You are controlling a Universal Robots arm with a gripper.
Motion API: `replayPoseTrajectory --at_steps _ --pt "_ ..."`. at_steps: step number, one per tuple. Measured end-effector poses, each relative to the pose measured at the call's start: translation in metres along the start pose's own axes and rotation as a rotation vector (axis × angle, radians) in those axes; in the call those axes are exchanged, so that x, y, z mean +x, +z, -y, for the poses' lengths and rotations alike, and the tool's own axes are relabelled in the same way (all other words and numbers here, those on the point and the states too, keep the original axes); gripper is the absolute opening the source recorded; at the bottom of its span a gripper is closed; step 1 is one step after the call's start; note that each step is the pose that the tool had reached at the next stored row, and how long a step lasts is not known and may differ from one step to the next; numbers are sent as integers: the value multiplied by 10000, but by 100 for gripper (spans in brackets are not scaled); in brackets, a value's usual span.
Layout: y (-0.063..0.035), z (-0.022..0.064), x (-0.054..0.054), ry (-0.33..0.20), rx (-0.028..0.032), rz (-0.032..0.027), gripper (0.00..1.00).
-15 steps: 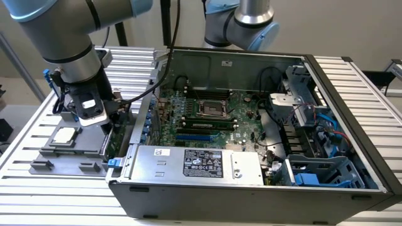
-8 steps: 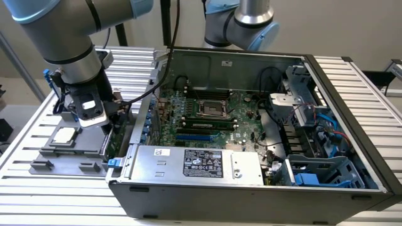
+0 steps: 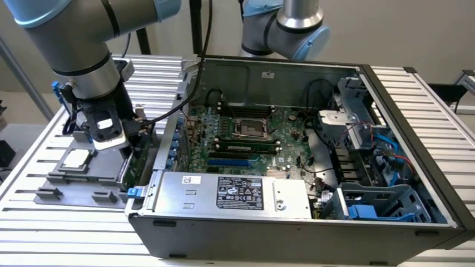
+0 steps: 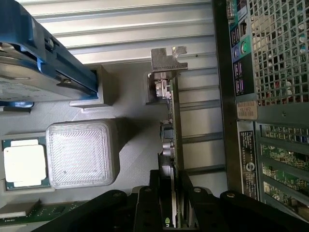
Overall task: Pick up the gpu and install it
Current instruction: 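Pick up the gpu and move the gpu toward the slot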
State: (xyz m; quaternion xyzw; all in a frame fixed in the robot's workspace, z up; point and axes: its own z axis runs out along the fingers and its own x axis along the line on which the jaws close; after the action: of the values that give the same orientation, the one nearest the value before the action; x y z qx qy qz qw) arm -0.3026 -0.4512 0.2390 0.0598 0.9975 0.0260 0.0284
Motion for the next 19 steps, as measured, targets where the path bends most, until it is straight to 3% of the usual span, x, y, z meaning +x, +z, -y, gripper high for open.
replayPoseTrajectory --at_steps 7,11,19 --pt "1 0 0 -261 10 -36 27" --pt "0 0 0 -569 26 -92 27" --pt "-11 -1 -1 -582 38 -187 27"
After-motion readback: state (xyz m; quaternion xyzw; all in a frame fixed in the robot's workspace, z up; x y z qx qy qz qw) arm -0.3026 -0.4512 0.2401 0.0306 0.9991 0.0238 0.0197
